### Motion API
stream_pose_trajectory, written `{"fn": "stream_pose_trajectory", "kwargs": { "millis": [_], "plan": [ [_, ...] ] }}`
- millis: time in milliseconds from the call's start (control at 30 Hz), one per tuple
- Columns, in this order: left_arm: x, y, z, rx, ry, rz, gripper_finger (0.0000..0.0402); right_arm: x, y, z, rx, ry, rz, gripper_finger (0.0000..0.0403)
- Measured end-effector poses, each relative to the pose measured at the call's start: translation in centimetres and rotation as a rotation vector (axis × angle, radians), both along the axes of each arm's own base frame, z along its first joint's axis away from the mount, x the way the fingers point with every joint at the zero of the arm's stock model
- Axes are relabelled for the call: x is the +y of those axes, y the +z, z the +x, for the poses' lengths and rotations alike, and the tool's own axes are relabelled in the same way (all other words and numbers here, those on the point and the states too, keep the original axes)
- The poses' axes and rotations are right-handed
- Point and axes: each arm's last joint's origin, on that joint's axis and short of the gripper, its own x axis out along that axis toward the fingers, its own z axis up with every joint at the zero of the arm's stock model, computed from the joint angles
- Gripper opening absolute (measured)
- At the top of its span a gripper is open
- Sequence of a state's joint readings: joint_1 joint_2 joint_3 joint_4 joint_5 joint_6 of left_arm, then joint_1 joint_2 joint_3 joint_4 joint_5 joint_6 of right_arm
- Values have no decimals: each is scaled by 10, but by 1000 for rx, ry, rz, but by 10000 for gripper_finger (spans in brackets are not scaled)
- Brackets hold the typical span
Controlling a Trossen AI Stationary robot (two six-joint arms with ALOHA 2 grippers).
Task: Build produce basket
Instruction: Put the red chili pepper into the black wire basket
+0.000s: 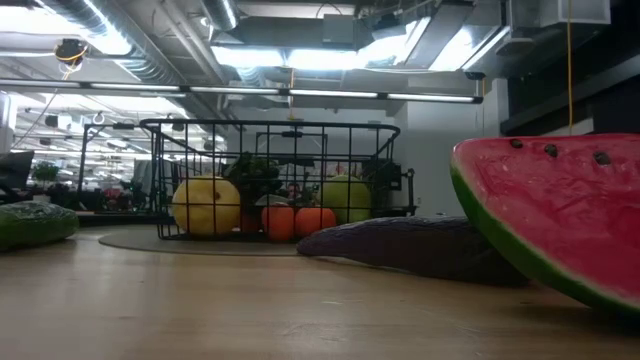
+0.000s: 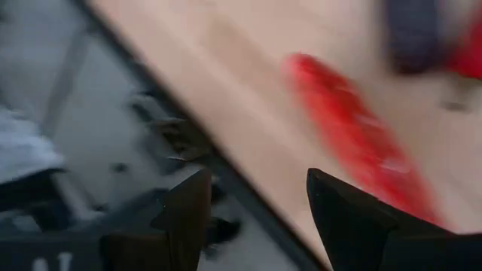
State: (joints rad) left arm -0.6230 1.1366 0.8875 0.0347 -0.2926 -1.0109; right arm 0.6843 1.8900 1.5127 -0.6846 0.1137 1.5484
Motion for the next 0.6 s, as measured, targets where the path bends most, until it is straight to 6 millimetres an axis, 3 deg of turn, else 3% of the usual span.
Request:
{"fn": "stream_pose_trajectory", "kwargs": {
  "millis": [200, 433, 600],
  "plan": [
    [-23, -1, -18, -29, 101, 34, 240, -26, -9, -9, 164, -122, -187, 220],
    [-33, -6, -21, -30, 139, 70, 239, -55, -10, 8, 159, -178, -261, 220],
    [-33, -8, -21, -20, 133, 79, 239, -75, -28, 21, 231, -205, -337, 220]
  ]
}}
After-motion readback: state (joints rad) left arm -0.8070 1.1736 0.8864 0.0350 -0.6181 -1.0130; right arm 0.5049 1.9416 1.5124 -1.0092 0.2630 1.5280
